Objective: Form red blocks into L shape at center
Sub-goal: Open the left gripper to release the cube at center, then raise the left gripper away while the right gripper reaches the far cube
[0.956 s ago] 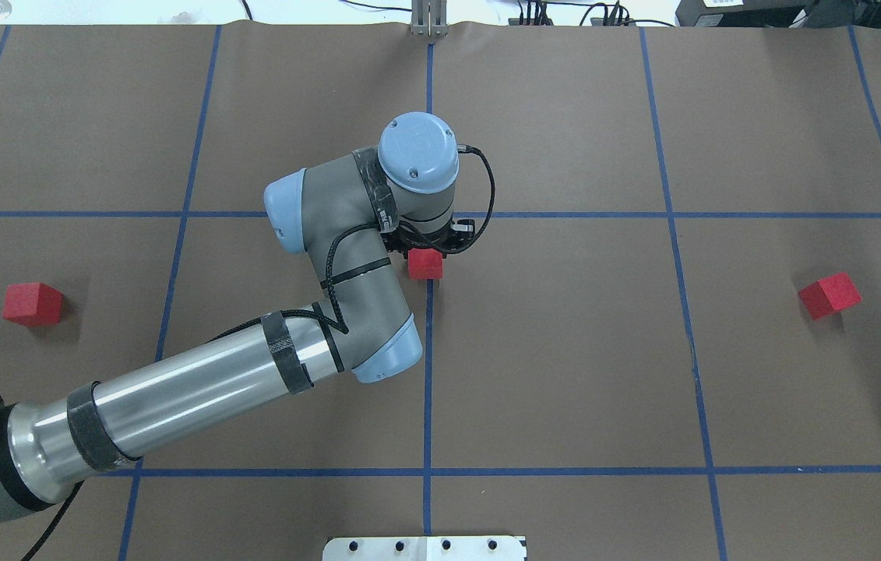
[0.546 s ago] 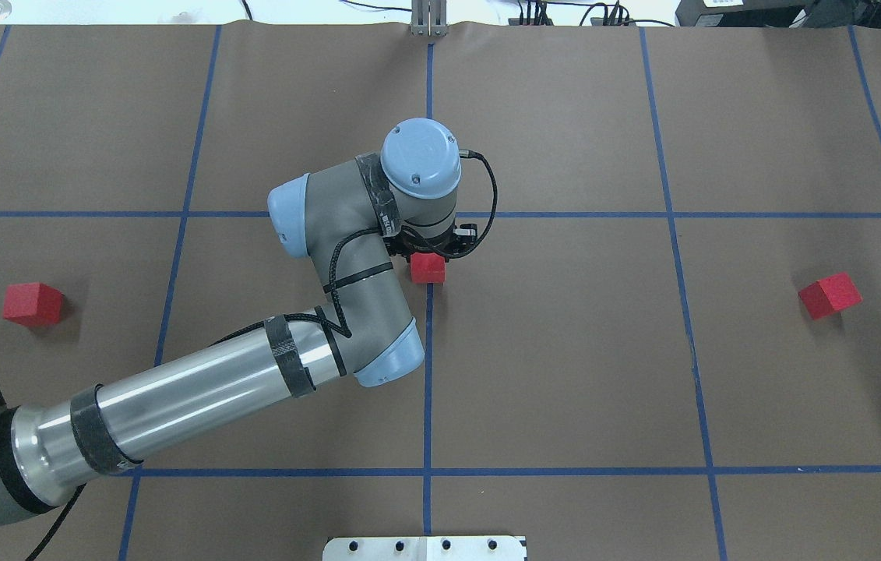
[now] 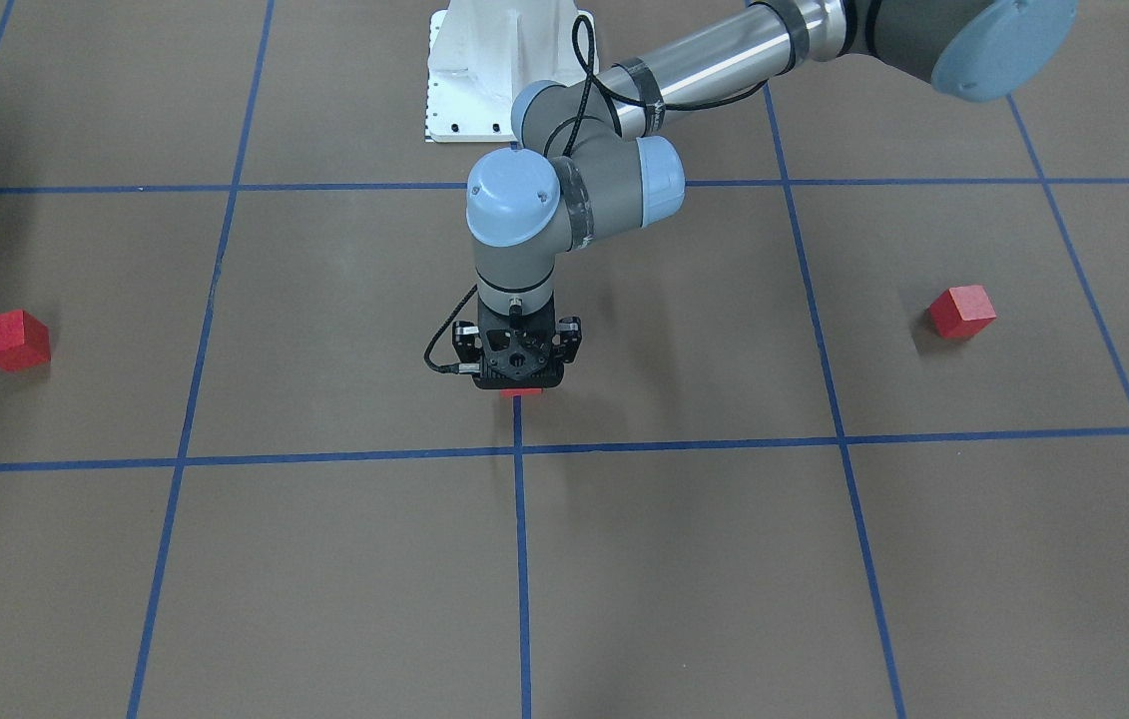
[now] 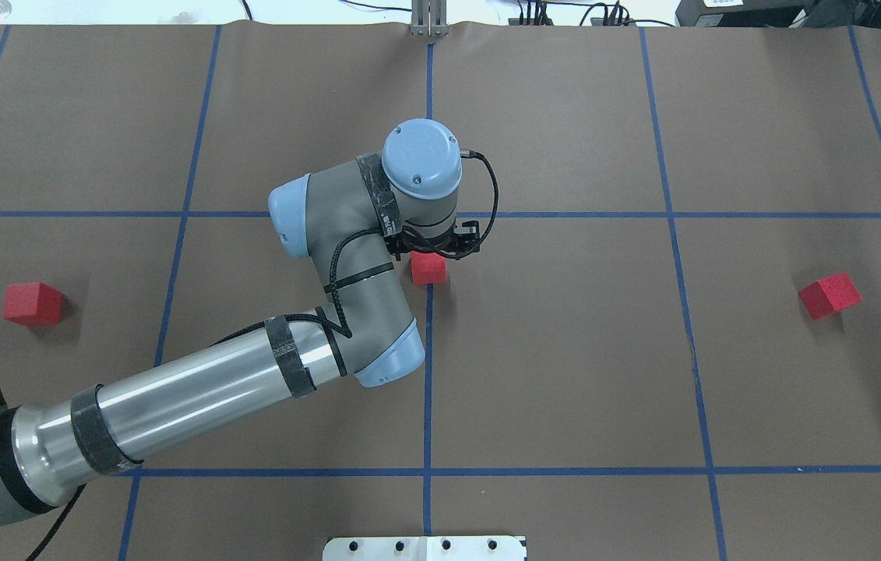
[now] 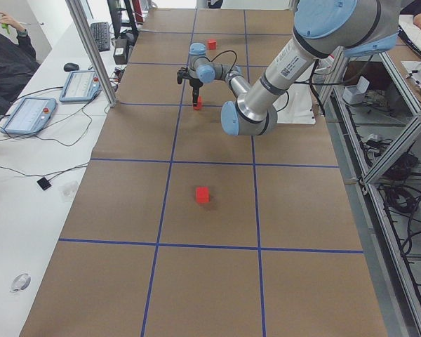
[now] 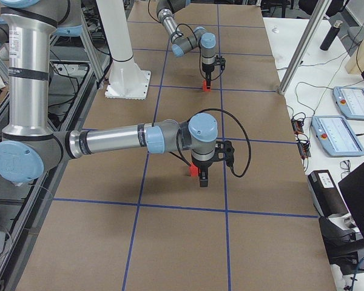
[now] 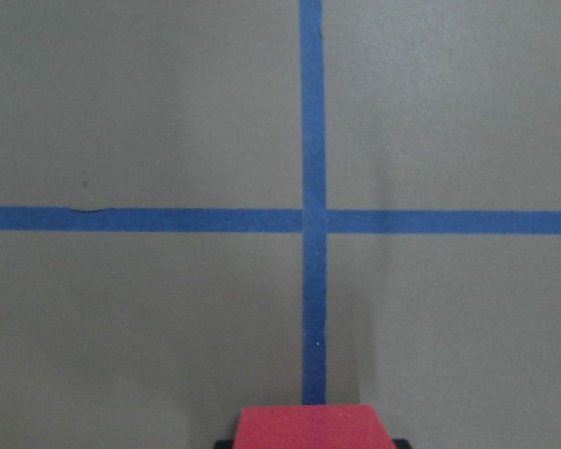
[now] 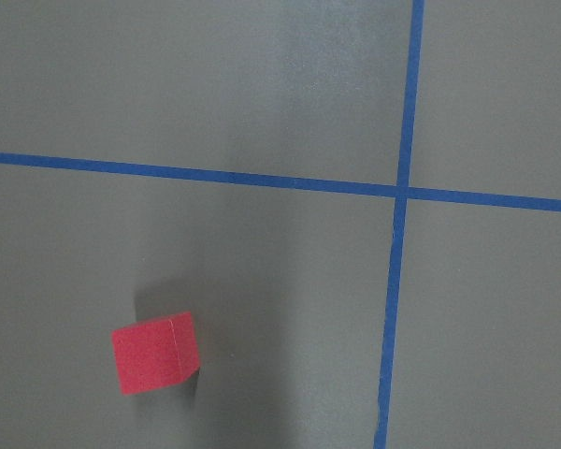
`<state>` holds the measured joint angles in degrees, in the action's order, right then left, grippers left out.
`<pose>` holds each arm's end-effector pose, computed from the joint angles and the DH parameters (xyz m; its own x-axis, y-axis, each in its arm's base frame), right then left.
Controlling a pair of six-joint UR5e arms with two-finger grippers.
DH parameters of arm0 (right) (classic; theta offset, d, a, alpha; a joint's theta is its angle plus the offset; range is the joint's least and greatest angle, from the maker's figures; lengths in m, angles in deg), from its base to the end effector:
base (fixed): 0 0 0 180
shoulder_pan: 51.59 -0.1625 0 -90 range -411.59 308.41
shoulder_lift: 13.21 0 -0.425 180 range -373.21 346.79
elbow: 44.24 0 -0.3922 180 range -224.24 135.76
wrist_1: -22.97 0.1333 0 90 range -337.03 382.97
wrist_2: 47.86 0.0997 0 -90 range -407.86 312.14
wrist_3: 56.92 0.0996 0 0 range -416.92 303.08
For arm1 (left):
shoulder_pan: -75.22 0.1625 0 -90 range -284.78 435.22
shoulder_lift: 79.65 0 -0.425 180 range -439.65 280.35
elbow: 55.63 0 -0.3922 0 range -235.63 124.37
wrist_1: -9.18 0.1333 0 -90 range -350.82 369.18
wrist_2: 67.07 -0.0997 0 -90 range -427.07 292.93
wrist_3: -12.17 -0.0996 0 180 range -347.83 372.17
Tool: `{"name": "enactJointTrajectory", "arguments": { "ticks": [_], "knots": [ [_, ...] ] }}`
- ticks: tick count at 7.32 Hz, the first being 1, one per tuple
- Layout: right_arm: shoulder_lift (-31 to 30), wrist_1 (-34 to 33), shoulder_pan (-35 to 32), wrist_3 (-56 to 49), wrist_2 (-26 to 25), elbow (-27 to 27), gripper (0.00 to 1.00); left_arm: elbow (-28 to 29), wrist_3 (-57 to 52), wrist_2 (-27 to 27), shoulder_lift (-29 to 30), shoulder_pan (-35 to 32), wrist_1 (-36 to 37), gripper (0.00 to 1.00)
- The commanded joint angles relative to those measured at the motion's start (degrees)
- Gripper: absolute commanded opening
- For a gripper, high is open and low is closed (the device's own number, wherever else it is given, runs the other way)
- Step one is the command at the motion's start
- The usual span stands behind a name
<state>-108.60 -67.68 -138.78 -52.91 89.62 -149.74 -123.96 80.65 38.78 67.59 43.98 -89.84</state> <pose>0.0375 -0.4580 0.5668 0.6708 -0.0849 0.7367 0.0014 0.9936 0.1131 0.6415 -0.5132 0.1626 0.6893 -0.0054 -0.7244 0.0883 0.9931 0.0766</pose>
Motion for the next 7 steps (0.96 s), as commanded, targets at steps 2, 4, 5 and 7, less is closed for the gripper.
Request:
{"name": "enactJointTrajectory", "arguments": {
  "ticks": [2, 4, 5, 7],
  "knots": [
    [3.3, -0.5, 1.5, 1.2, -0.2, 0.5, 0.99, -7.6, -0.1, 0.3, -0.9, -4.5, 1.2, 0.99],
    [4.1, 3.8, 11.4, 11.1, -0.4, 0.0, 0.99, -16.2, -2.8, 1.6, -6.9, -7.7, 5.1, 0.99],
    [3.4, 10.0, 14.9, 17.5, -0.9, 1.2, 0.99, -20.6, -5.5, 2.1, -10.1, -9.1, 7.1, 0.99],
    [2.9, 20.3, 20.3, 20.8, -4.1, 6.5, 0.99, -23.3, -7.4, 2.1, -12.6, -10.2, 7.6, 0.99]
  ]
}}
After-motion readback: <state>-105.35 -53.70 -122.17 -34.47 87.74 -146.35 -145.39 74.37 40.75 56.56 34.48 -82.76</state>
